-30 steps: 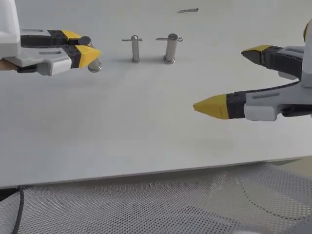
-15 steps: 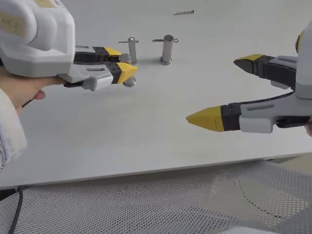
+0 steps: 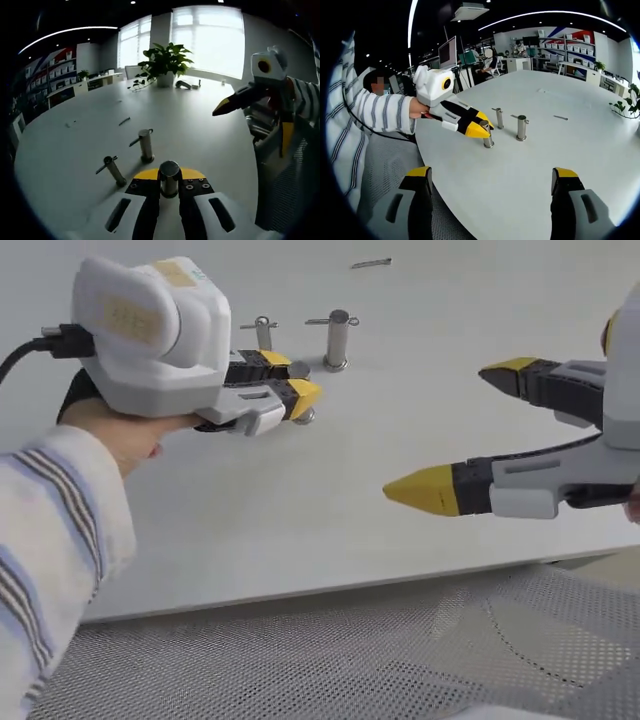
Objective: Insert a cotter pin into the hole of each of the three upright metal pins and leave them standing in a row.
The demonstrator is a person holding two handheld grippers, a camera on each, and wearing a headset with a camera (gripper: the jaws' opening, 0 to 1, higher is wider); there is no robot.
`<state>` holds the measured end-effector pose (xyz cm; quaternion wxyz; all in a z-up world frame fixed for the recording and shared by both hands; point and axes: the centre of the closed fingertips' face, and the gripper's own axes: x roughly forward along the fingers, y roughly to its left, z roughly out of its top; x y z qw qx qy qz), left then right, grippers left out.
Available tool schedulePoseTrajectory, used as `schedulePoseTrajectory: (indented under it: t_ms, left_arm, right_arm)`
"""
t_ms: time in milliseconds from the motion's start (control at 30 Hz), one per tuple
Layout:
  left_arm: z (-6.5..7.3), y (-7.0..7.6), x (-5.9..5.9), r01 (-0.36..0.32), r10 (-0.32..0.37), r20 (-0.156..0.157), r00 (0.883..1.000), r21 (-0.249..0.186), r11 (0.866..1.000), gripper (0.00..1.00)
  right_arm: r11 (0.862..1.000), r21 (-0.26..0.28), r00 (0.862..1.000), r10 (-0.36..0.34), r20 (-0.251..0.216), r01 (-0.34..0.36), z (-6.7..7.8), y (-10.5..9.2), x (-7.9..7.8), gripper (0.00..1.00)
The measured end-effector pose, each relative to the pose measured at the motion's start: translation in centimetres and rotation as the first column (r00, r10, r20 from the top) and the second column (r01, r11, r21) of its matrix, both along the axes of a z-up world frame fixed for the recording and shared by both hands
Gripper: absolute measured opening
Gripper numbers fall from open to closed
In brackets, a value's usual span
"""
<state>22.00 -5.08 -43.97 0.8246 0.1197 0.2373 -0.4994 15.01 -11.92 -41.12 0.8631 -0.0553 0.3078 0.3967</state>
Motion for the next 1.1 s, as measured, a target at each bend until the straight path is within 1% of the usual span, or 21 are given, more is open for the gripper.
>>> schedulePoseTrajectory:
  t_ms: [100, 233, 333, 433, 500, 533, 567, 700, 833, 867, 900, 967, 1000, 1067, 1100]
  left_arm:
    - [-0.6, 0.0, 0.2, -0.014, 0.014, -0.013, 1.000, 0.007, 1.000, 0.09]
    - [-0.8, -0.1, 0.2, -0.032, 0.032, -0.025, 0.999, -0.013, 0.999, 0.09]
    - [-0.9, -0.2, 0.1, -0.028, 0.028, -0.002, 1.000, 0.000, 1.000, 0.09]
    - [-1.0, -0.2, 0.1, -0.026, 0.026, -0.006, 1.000, -0.005, 1.000, 0.09]
    - [-1.2, -0.1, 0.0, -0.019, 0.019, -0.009, 1.000, -0.001, 1.000, 0.09]
    - [-1.1, -0.2, -0.1, -0.012, 0.012, 0.004, 1.000, -0.005, 1.000, 0.09]
    - [-1.1, -0.1, -0.1, -0.014, 0.014, -0.003, 1.000, -0.003, 1.000, 0.09]
    - [-1.1, -0.1, -0.1, -0.021, 0.021, -0.003, 1.000, -0.015, 1.000, 0.09]
    - [-1.1, -0.2, -0.1, -0.039, 0.040, 0.025, 0.999, -0.025, 0.999, 0.10]
    - [-1.0, -0.2, -0.2, -0.044, 0.045, 0.019, 0.999, -0.030, 0.999, 0.10]
    - [-1.0, -0.2, -0.1, -0.057, 0.058, 0.002, 0.998, -0.046, 0.997, 0.10]
    - [-1.1, -0.2, -0.2, -0.074, 0.073, -0.017, 0.997, -0.063, 0.995, 0.11]
    - [-1.0, -0.2, -0.2, -0.077, 0.076, -0.019, 0.997, -0.066, 0.995, 0.11]
    - [-1.3, 0.0, -0.3, -0.078, 0.077, -0.015, 0.997, -0.048, 0.996, 0.12]
    - [-1.4, 0.1, -0.5, -0.080, 0.079, -0.024, 0.997, -0.047, 0.996, 0.15]
  right_arm:
    - [1.000, 0.001, 1.000, -0.001, -0.002, 0.001, 0.0, 0.0, 0.0, 0.98]
    - [1.000, 0.001, 1.000, 0.000, -0.003, 0.000, -0.1, 0.1, -0.1, 0.98]
    - [1.000, 0.000, 1.000, 0.000, -0.005, 0.000, -0.2, 0.0, -0.1, 0.98]
    - [1.000, 0.001, 1.000, -0.002, -0.006, 0.002, -0.2, 0.0, -0.1, 0.98]
    - [1.000, 0.000, 1.000, -0.003, -0.007, 0.003, -0.3, 0.0, -0.1, 0.98]
    - [1.000, 0.000, 1.000, -0.002, -0.006, 0.002, -0.3, 0.0, -0.1, 0.98]
    - [1.000, 0.000, 1.000, -0.002, -0.006, 0.002, -0.3, 0.0, -0.1, 0.98]
    - [1.000, 0.001, 1.000, -0.003, -0.008, 0.003, -0.3, 0.0, -0.2, 0.98]
    - [1.000, -0.004, 1.000, -0.002, -0.011, 0.002, -0.5, 0.0, -0.2, 0.98]
    - [1.000, -0.008, 1.000, -0.005, -0.016, 0.005, -0.6, -0.1, -0.2, 0.98]
    - [1.000, -0.012, 1.000, -0.009, -0.020, 0.008, -0.7, -0.2, -0.2, 0.98]
    - [1.000, -0.020, 1.000, -0.011, -0.023, 0.010, -0.9, -0.4, -0.2, 0.98]
    - [1.000, -0.020, 1.000, -0.011, -0.024, 0.010, -0.9, -0.4, -0.3, 0.98]
    - [1.000, -0.020, 1.000, -0.010, -0.026, 0.009, -0.9, -0.4, -0.3, 0.98]
    - [1.000, -0.021, 1.000, -0.009, -0.025, 0.008, -0.9, -0.4, -0.3, 0.98]
